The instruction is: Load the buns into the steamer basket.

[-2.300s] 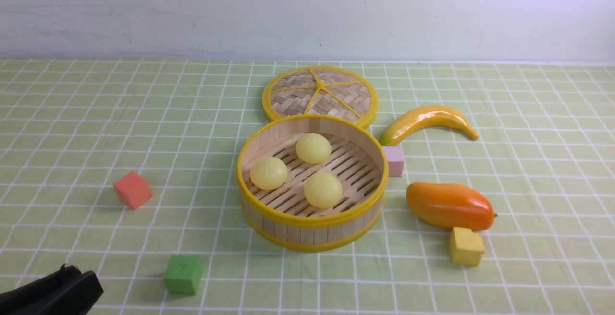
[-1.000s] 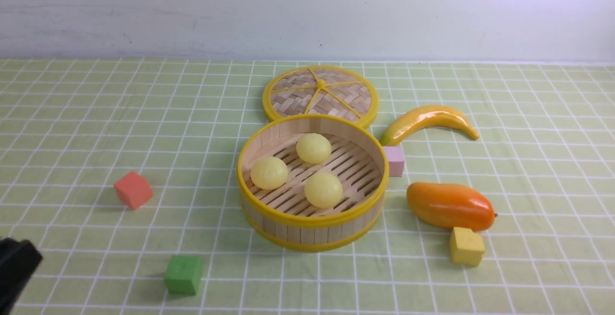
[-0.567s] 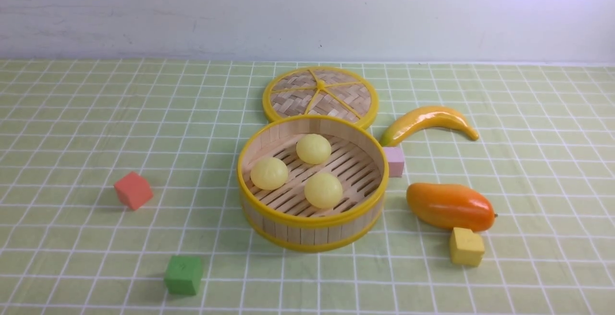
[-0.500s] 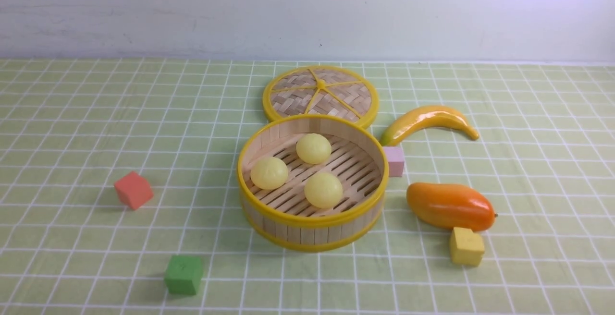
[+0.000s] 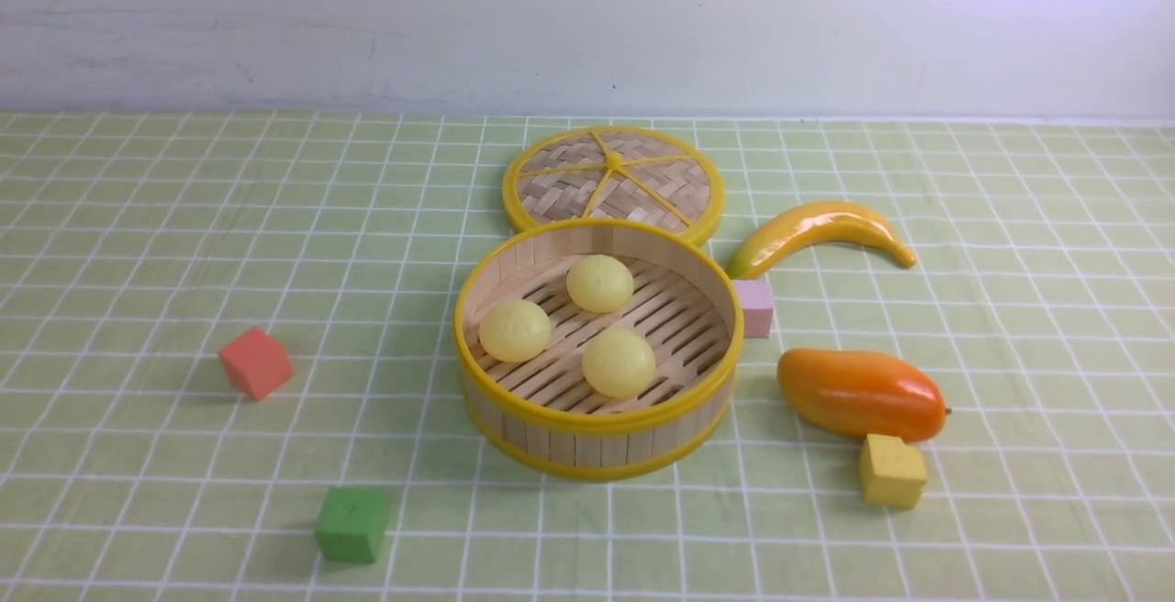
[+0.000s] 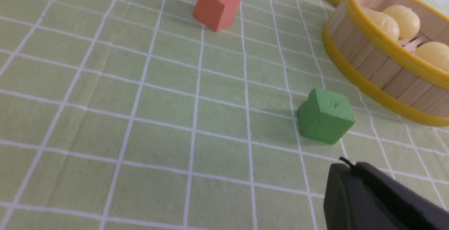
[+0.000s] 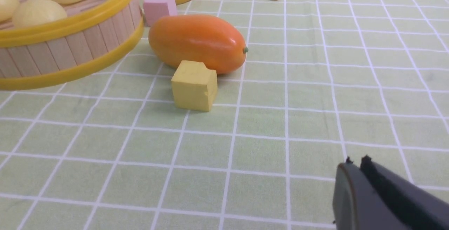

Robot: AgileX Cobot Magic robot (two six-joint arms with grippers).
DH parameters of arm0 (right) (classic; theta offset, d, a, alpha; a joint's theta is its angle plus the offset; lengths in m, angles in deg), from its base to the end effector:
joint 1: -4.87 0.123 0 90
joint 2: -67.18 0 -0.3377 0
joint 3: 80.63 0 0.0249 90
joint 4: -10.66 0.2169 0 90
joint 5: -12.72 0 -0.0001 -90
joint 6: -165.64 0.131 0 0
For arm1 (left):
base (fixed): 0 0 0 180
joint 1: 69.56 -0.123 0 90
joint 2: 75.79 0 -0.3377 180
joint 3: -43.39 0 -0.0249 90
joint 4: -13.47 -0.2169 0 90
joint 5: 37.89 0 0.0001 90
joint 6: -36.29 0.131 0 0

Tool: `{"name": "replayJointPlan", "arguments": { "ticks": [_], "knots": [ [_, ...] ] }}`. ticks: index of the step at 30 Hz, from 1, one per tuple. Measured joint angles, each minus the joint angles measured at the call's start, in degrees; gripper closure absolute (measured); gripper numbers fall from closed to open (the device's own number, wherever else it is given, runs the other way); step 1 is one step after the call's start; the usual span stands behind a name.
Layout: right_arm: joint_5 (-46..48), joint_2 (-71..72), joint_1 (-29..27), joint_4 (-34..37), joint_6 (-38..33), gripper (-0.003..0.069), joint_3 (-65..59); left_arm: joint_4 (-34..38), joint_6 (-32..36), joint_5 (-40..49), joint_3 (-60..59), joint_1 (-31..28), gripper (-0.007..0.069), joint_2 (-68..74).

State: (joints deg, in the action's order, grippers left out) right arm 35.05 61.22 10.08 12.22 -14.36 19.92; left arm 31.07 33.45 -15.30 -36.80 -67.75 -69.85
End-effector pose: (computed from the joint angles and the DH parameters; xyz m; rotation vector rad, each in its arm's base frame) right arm 0.0029 0.0016 0.1603 -0.0689 1.8800 0.0894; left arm 0.0022 -0.0153 0.1576 -0.2060 1.8833 -0.3599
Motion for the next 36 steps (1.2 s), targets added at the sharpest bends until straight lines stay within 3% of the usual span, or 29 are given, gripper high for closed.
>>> {"name": "replayJointPlan", "arguments": {
  "ticks": [36],
  "knots": [
    [0.0,0.0,0.0,0.0,0.0,0.0586,0.0,0.2,0.0,-0.1,0.0,0.0,0.0636,0.0]
  ]
}}
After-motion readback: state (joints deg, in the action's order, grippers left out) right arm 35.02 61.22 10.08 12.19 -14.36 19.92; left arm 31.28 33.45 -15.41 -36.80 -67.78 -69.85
